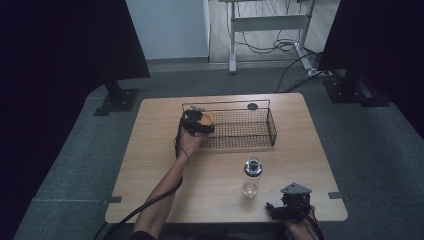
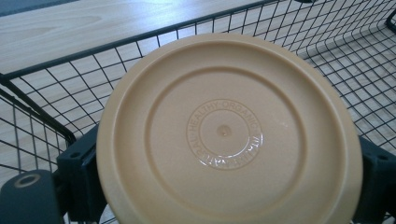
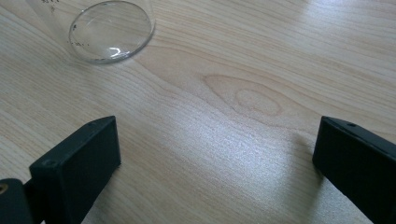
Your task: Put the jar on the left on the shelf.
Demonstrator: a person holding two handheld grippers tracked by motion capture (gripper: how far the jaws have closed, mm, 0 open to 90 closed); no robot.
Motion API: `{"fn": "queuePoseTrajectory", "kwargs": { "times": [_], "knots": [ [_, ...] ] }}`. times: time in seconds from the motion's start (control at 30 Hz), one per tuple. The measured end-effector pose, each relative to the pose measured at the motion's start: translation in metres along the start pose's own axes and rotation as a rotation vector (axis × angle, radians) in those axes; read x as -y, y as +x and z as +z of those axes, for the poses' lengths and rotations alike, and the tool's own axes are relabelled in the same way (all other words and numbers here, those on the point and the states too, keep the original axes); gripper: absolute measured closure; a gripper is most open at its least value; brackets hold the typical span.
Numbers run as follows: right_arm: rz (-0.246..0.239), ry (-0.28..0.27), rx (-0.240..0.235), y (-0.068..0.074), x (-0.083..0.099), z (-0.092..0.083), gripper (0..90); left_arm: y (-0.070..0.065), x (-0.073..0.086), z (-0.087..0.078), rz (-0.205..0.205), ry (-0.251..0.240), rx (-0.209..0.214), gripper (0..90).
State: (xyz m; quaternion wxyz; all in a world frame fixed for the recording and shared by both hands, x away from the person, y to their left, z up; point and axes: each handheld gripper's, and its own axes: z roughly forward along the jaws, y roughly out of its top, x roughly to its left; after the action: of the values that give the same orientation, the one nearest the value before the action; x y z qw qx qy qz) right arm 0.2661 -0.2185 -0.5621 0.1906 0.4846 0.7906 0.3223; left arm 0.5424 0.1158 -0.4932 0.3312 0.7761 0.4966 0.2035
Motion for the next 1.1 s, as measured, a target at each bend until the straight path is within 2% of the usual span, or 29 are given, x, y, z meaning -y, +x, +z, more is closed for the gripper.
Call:
{"fn": "queuePoseTrajectory", "kwargs": {
  "times": [0.17,0.33,0.9,1.1],
  "knots": [
    [0.0,0.0,0.0,0.0,0.0,0.0,0.2,-0.0007,0.0009,0.0017,-0.005,0.007,-0.003,9.8],
    [0.0,0.0,0.0,0.0,0.0,0.0,0.1,-0.0029,0.0019,0.0016,-0.001,0.015,-0.026,9.8],
    [-0.001,0.0,-0.001,0.0001,0.0001,0.0,0.1,-0.0052,0.0076,0.0064,-0.024,0.045,-0.006,9.7],
    [-0.002,0.0,-0.002,0.0002,0.0001,0.0,0.2,-0.0061,0.0074,0.0065,-0.018,0.049,-0.009,9.6]
  ]
}}
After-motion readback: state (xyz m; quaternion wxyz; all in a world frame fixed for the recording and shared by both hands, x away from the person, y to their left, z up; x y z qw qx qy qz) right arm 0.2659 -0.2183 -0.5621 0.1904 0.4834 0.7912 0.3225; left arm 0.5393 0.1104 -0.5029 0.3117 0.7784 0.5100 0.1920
